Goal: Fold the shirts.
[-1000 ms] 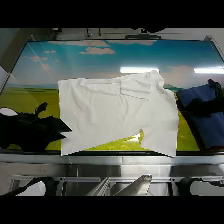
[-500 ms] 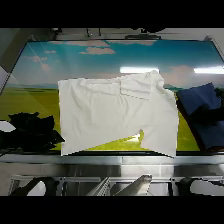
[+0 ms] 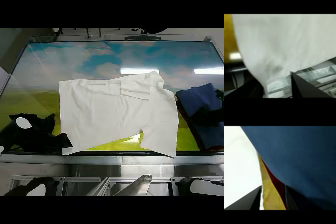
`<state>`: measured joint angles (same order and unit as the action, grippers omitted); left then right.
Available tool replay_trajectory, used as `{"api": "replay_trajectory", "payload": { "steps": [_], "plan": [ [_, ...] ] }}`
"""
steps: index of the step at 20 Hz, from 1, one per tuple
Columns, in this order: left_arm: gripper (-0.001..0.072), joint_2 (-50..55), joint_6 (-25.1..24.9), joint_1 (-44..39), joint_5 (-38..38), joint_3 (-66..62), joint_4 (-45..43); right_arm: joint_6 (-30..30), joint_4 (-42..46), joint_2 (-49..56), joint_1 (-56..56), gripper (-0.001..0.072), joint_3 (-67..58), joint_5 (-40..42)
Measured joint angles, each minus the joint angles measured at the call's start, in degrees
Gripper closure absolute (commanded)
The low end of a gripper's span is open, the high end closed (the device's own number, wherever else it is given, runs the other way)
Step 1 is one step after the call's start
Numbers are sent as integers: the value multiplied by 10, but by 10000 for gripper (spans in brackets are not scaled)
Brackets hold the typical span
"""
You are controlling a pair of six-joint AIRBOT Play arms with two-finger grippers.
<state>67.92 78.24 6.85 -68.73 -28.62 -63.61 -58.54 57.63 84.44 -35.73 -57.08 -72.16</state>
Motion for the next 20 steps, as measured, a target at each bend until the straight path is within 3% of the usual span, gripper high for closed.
{"api": "replay_trajectory", "payload": {
  "steps": [2, 4, 8, 14, 20],
  "plan": [
    [373, 16, 0, -17, 0, 0, 4, 0, 4, 0, 0, 366, 0, -2],
    [695, 24, -2, -19, -7, 2, 4, -2, 5, 0, 0, 366, 0, -2],
    [684, 3, -3, 17, -5, 4, -10, -4, 6, 10, 0, 345, 0, -4],
    [684, -60, -7, 80, 82, 3, -31, -6, -18, 38, 23, 345, 1, -10],
    [684, -55, -18, 96, 88, 2, -15, -1, -70, 41, 52, 343, 6, -24]
  ]
}}
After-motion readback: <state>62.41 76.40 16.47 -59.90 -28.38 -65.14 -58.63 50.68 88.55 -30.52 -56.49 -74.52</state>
